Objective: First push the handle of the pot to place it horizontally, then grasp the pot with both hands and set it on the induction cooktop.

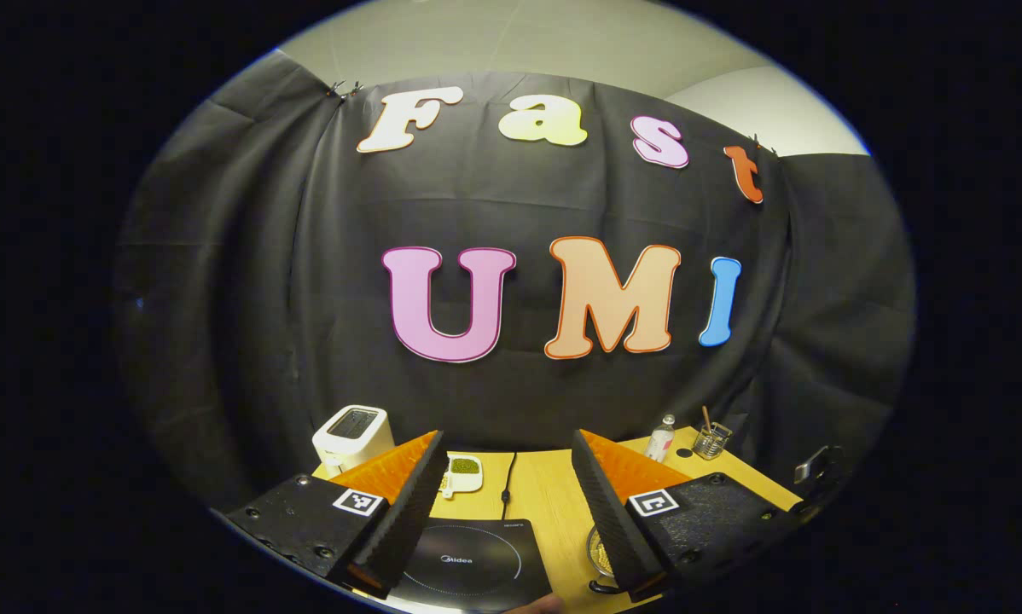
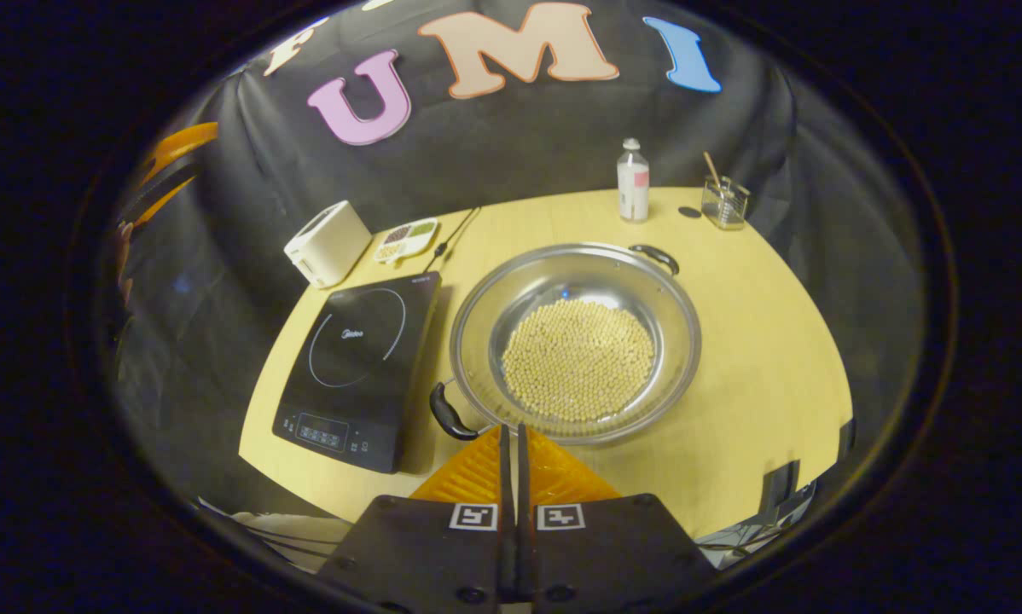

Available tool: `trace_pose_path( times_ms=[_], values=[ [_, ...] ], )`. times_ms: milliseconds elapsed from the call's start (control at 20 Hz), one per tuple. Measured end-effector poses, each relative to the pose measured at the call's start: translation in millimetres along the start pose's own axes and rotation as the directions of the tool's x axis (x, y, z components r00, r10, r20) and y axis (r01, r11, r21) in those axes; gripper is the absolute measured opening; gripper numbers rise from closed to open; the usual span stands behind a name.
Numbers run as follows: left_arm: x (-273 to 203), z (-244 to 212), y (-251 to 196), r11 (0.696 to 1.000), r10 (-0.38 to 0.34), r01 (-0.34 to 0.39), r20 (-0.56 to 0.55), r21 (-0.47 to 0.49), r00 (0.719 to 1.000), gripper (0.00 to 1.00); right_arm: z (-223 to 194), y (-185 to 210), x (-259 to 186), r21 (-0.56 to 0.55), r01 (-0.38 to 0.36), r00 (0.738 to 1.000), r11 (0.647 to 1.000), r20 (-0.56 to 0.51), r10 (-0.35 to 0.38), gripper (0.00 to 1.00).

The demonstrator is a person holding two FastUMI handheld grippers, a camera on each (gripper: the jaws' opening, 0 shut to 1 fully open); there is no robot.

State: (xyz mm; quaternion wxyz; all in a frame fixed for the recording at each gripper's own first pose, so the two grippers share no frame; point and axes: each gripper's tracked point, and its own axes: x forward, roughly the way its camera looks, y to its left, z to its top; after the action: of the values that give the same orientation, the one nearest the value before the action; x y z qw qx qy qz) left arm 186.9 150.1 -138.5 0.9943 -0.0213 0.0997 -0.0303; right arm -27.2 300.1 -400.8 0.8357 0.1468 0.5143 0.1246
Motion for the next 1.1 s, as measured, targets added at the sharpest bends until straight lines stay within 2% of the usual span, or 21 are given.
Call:
trace_pose_path(
  times_ms=[150, 200, 350, 400, 550, 600, 800, 850, 900, 1100],
  values=[
    [13, -10, 8, 0.999, -0.031, 0.031, -0.012, -0.015, 0.999, 0.89, -19, 7, 18, 0.013, 0.028, 0.998, 1.000, -0.063, -0.027, 0.00],
    [17, -16, 12, 0.999, -0.042, 0.041, -0.021, -0.019, 0.999, 0.89, -24, 8, 24, 0.019, 0.039, 0.996, 0.999, -0.085, -0.037, 0.03],
    [27, -22, 19, 0.998, -0.068, 0.067, -0.030, -0.021, 0.997, 0.89, -41, 13, 42, 0.067, 0.069, 0.988, 0.995, -0.144, -0.059, 0.00],
    [29, -24, 23, 0.997, -0.075, 0.075, -0.032, -0.015, 0.997, 0.89, -45, 13, 50, 0.070, 0.084, 0.984, 0.994, -0.163, -0.071, 0.03],
    [35, -33, 32, 0.995, -0.099, 0.098, -0.042, -0.009, 0.994, 0.89, -52, 13, 68, 0.060, 0.126, 0.972, 0.990, -0.206, -0.111, 0.00],
    [36, -35, 35, 0.995, -0.102, 0.102, -0.045, -0.012, 0.994, 0.89, -51, 17, 71, 0.066, 0.127, 0.971, 0.990, -0.212, -0.111, 0.03],
    [35, -46, 52, 0.996, -0.093, 0.091, -0.062, -0.024, 0.994, 0.89, -55, 32, 80, 0.044, 0.128, 0.966, 0.991, -0.232, -0.114, 0.00],
    [34, -46, 57, 0.996, -0.087, 0.086, -0.062, -0.023, 0.994, 0.89, -57, 37, 81, 0.040, 0.123, 0.966, 0.992, -0.235, -0.110, 0.03],
    [33, -48, 61, 0.996, -0.082, 0.081, -0.062, -0.023, 0.995, 0.89, -56, 39, 84, 0.030, 0.122, 0.965, 0.992, -0.239, -0.111, 0.00],
    [32, -54, 78, 0.998, -0.063, 0.061, -0.076, -0.031, 0.995, 0.89, -57, 40, 90, -0.025, 0.131, 0.955, 0.991, -0.264, -0.133, 0.02]
  ],
)
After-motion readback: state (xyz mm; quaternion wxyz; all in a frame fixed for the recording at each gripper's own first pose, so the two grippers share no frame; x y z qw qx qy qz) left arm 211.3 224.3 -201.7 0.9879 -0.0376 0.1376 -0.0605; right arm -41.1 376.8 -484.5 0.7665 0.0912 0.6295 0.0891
